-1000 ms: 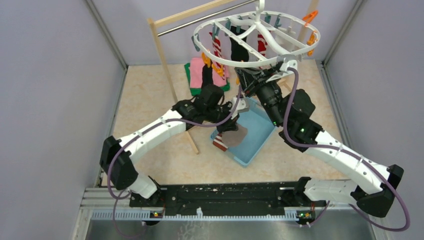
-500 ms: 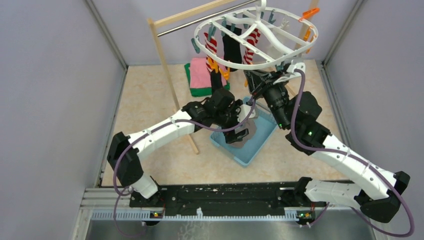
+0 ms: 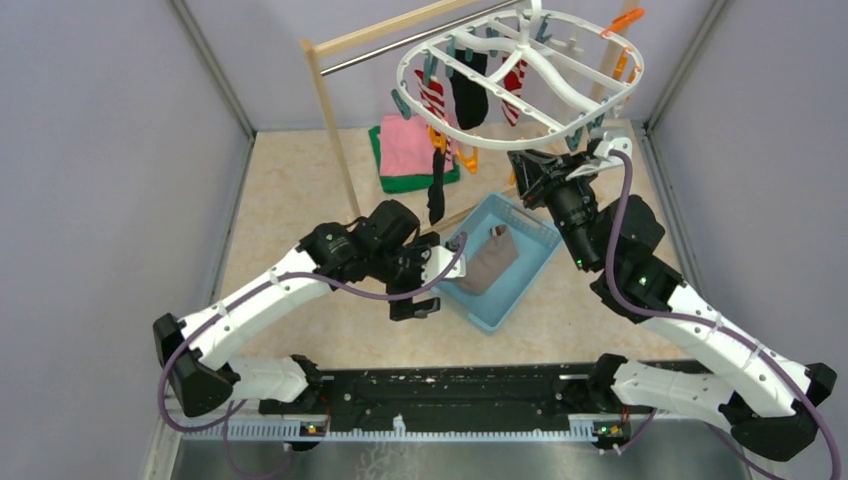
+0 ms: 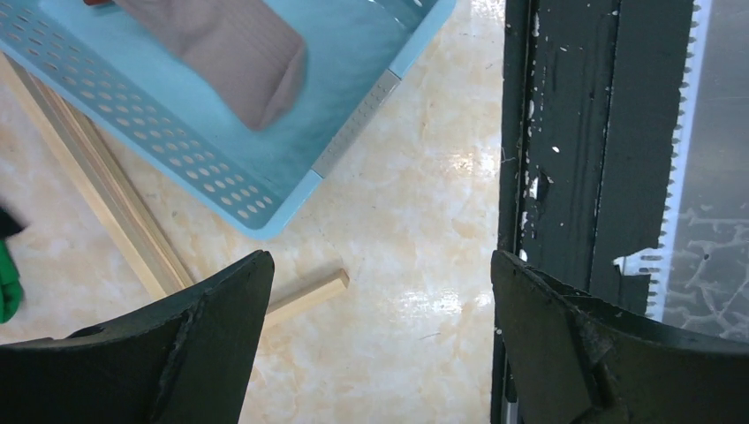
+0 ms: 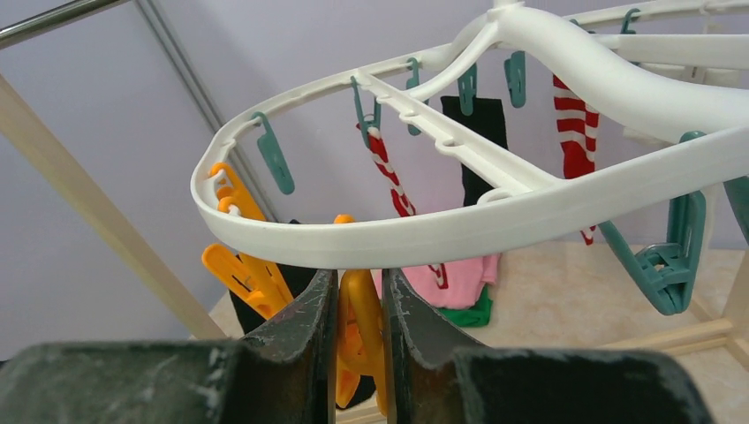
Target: Remove the socks clipped to the hanger
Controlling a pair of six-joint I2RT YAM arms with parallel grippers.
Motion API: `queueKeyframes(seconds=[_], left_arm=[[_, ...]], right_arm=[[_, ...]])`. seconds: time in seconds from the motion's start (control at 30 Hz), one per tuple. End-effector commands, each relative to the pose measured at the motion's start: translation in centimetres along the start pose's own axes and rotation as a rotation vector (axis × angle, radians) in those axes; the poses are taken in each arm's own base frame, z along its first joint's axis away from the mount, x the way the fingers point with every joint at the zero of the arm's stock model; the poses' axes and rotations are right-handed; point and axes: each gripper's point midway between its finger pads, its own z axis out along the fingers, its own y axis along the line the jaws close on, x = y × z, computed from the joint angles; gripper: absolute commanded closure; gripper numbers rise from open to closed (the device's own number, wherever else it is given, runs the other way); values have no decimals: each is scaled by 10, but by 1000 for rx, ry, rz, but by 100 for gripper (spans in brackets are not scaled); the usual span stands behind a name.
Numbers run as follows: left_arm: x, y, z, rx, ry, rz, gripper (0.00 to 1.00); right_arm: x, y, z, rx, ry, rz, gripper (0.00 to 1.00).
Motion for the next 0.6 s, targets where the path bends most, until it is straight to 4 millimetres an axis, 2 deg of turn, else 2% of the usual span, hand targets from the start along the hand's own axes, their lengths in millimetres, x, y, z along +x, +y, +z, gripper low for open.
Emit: queueKeyframes(seconds=[0.0, 0.2, 0.3, 0.33, 0.43, 0.57], left_arm=[[-9, -5, -22, -39, -66, -18, 1], [-37, 13, -43, -129, -238, -169, 1], [-54, 42, -56, -225, -315, -248, 1], [-60, 54, -62, -266, -347, -282, 1], [-75, 82, -81, -317, -433, -347, 1], [-87, 106, -98, -356, -503, -391, 2]], right_arm=[[-9, -24, -4, 106, -2, -39, 89], [-17, -40, -14, 166, -9, -51, 80], [-16, -44, -19, 177, 0, -54, 72], [-12, -46, -22, 180, 15, -60, 68], [-8, -46, -27, 160, 33, -59, 47], [-1, -45, -35, 132, 53, -60, 36]])
